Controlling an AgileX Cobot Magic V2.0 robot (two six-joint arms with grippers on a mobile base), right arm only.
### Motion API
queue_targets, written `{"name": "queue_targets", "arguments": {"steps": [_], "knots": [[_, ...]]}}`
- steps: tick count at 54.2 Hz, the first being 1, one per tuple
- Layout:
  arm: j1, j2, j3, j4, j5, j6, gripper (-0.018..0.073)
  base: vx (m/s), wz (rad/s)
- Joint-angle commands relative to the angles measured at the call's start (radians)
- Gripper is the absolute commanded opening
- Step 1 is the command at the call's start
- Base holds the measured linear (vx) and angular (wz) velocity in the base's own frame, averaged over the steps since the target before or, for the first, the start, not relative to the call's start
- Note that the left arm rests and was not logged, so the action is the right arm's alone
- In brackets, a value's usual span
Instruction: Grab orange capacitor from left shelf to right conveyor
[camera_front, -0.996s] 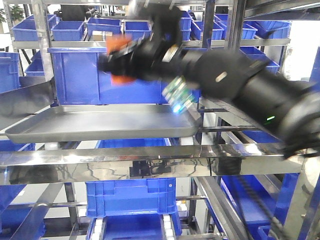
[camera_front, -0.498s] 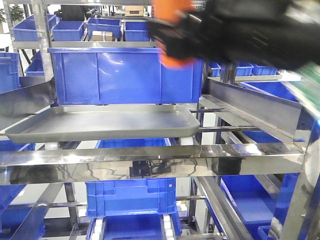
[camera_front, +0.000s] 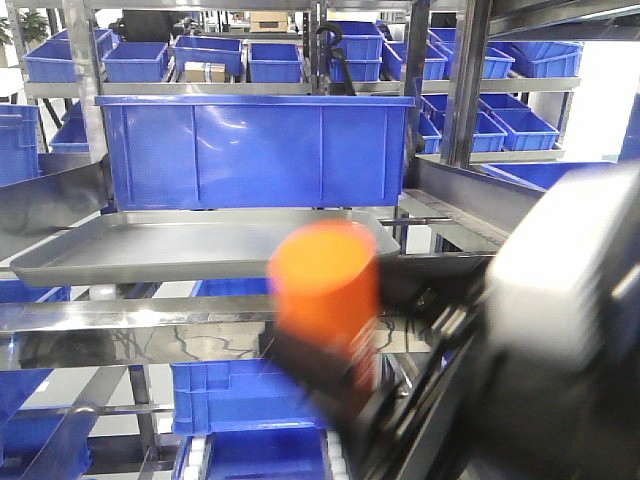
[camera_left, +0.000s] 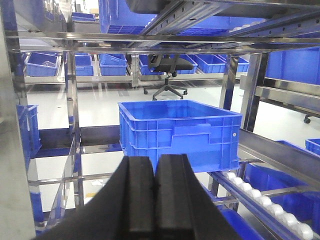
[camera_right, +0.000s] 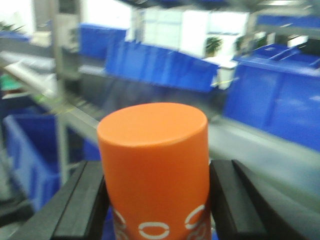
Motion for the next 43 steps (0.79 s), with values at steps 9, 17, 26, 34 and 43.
{"name": "queue_targets", "arguments": {"steps": [9, 17, 26, 34, 43], "knots": [[0.027, -0.004, -0.025, 0.004, -0.101, -0.001, -0.0008, 0.0, 0.0], [0.027, -0.021, 0.002, 0.004, -0.082, 0.0, -0.0008, 0.0, 0.0], [0.027, -0.041, 0.085, 0.004, -0.198, 0.003, -0.0008, 0.0, 0.0], [0.027, -0.041, 0.102, 0.004, -0.232, 0.003, -0.0008, 0.0, 0.0], [0.027, -0.041, 0.102, 0.004, -0.23, 0.003, -0.0008, 0.0, 0.0]]}}
